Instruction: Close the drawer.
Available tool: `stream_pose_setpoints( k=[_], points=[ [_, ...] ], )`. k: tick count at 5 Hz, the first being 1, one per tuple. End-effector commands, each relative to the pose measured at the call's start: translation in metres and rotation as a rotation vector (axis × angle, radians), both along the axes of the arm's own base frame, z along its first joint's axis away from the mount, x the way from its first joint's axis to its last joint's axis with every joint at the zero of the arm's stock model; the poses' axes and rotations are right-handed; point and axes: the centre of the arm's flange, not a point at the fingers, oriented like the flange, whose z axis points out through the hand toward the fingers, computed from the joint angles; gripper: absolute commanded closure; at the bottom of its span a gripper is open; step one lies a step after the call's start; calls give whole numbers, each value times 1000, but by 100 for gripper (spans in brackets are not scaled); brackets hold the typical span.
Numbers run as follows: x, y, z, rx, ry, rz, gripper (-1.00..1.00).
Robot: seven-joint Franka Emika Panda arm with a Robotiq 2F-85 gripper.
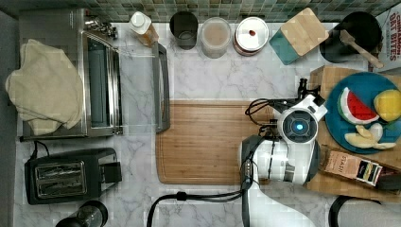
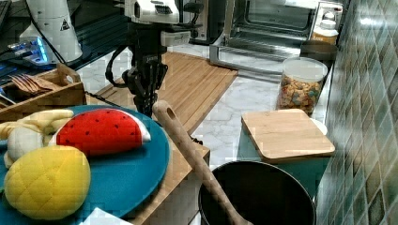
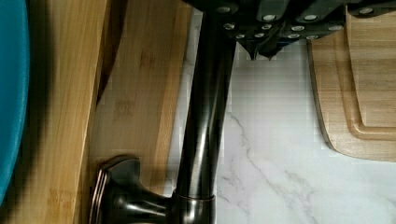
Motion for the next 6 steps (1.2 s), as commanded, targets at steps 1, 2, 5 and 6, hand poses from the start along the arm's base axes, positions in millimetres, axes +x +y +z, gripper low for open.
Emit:
stream_pose_setpoints(
  k=[1, 2, 5, 6],
  points=[
    [-43, -134, 53, -87, -52, -216, 100],
    [-43, -135, 54, -88, -52, -216, 100],
    [-43, -134, 53, -87, -52, -216, 100],
    [-43, -134, 53, -87, -52, -216, 100]
  ],
)
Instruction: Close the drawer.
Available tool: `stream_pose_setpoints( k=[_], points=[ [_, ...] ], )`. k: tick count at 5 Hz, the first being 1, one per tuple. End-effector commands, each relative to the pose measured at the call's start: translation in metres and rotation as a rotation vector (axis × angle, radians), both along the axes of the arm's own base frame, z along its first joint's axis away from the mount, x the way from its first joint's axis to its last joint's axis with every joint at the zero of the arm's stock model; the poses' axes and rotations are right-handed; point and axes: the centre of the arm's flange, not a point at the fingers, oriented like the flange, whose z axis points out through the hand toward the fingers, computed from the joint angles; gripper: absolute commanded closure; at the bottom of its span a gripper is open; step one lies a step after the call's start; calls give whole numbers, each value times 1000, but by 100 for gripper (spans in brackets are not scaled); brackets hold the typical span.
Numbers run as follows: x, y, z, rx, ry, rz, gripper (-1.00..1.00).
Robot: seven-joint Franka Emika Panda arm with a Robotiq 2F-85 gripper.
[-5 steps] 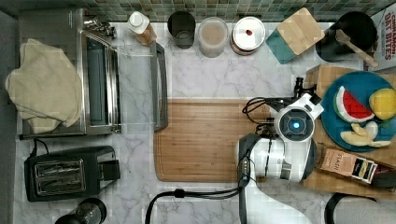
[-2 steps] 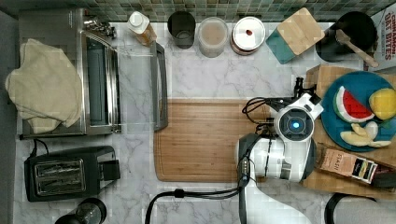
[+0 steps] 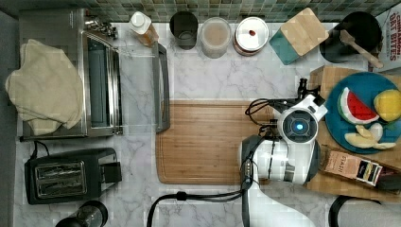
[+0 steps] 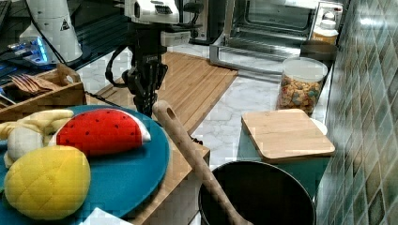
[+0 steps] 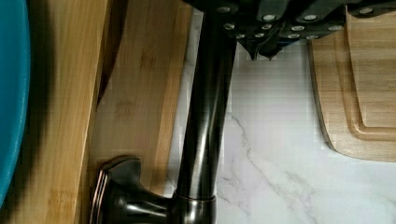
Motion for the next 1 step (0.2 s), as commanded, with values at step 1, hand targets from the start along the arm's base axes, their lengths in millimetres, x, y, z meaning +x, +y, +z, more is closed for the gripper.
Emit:
stream_pose_setpoints(
  k=[1],
  points=[
    [-42, -134, 54, -88, -54, -214, 100]
  ],
)
